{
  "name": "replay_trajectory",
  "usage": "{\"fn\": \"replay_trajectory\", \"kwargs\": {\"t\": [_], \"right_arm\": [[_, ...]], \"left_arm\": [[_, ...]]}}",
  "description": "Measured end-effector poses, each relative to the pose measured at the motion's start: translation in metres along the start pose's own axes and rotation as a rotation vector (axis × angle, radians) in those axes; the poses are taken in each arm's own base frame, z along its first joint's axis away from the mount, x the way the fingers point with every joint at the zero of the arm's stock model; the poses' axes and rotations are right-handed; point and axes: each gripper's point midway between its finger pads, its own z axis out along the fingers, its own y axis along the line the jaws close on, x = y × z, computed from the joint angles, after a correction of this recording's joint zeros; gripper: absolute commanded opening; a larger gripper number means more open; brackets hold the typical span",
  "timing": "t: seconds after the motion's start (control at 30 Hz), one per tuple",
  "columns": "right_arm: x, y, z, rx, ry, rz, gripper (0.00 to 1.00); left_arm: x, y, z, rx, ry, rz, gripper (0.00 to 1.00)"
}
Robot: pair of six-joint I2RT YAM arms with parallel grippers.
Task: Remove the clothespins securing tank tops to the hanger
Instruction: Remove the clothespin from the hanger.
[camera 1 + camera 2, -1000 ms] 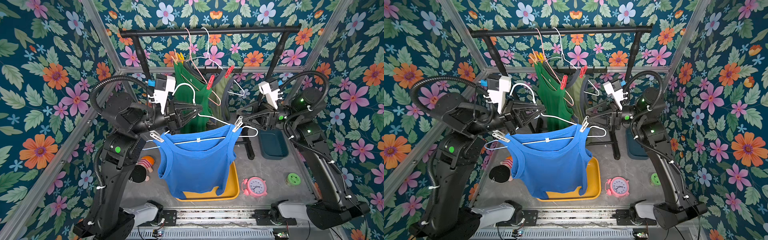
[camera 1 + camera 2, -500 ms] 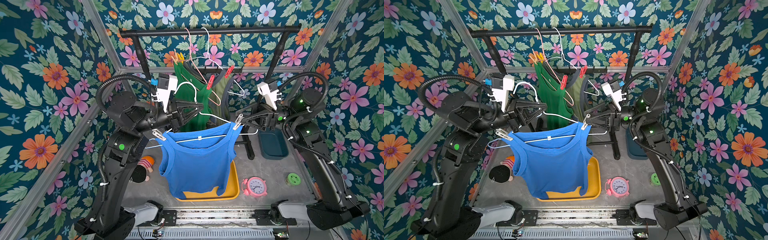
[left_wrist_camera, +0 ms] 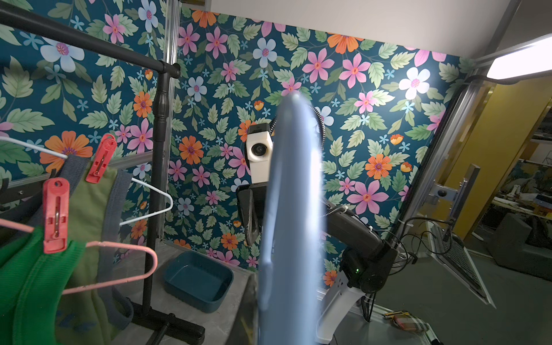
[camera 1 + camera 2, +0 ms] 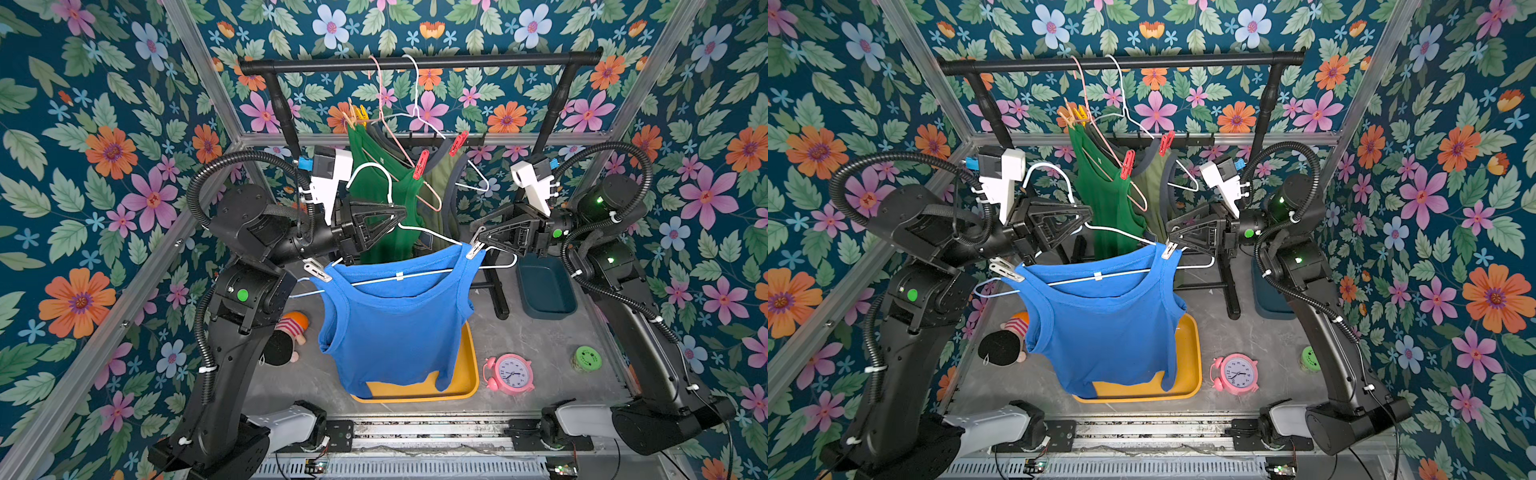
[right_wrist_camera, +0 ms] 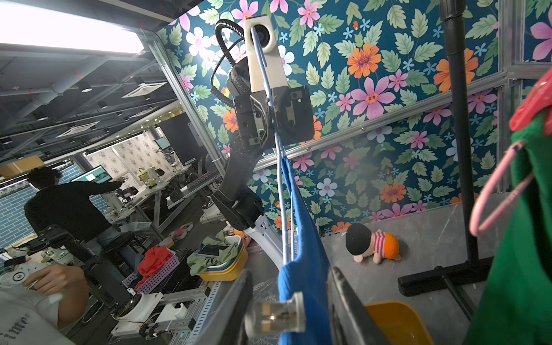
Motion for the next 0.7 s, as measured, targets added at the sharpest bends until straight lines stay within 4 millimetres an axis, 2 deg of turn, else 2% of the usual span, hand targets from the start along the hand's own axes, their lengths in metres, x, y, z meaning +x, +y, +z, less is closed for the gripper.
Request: {"fn": "replay_trajectory", "kwargs": {"t": [0.2, 0.43, 0.7], "right_arm": [[-0.0001, 0.0020, -0.0001, -0.001, 0.000, -0.004, 0.35], [0.0010, 0.0021, 0.0000, -0.001, 0.000, -0.002, 0.24], [0.0000, 0.0034, -0.0003, 0.000, -0.002, -0.006, 0.17]], "left_arm": [[0.0009, 0.0004, 0.0000, -0.001, 0.001, -0.001, 0.00], [0.0008, 0.0002, -0.0001, 0.000, 0.001, -0.001, 0.00], [0.0007, 0.0001, -0.0001, 0.000, 0.000, -0.001, 0.00]]}}
